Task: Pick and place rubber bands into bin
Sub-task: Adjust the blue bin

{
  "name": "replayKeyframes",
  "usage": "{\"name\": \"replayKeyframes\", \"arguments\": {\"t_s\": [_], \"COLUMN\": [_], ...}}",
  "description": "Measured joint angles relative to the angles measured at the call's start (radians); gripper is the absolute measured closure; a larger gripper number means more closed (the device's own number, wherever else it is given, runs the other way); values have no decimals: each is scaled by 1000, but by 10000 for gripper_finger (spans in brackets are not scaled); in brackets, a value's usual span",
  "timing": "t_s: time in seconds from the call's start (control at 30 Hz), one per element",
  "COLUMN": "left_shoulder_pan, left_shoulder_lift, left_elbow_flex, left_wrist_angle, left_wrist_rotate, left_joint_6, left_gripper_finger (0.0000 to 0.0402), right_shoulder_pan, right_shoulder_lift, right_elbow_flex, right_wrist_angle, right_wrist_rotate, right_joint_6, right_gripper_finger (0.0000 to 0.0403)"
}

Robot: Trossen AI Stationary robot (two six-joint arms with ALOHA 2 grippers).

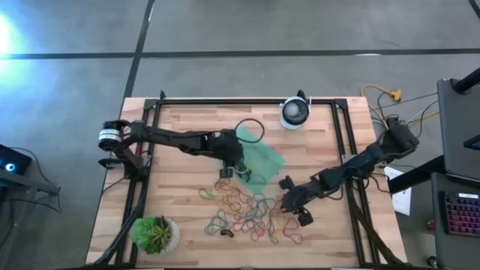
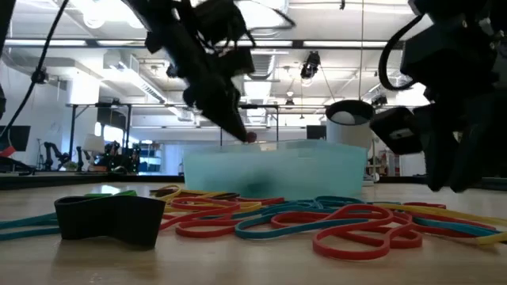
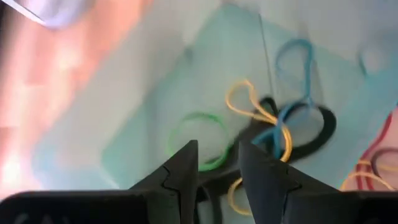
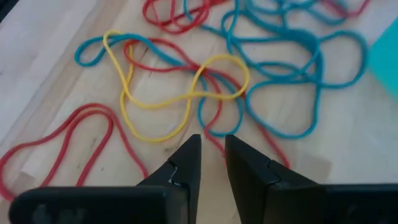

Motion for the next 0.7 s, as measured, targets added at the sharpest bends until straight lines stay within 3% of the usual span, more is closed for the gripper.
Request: {"name": "replayKeyframes", "arguments": {"t_s": [0.27,0.53,0.7], "left_shoulder_pan": [-1,-71,-136], "left_shoulder_lift": [-139,-211,-162], "left_elbow_flex": [0,-24,-89], "left_wrist_angle": [0,-171,-134], "left_wrist_rotate": [2,244,261], "left_joint_6": [9,-102,-116], "left_gripper_finger": [301,301,301], "right_shoulder_pan": [-3,-1,-3], "right_shoulder_lift": [-80,-100,-102], "right_elbow_flex": [4,3,5], "right_wrist_angle": [-10,-23,-24], "right_wrist_rotate": [11,21,43], "right_joint_6": [-26,-34,-71], "right_gripper_finger": [330,339,339]}}
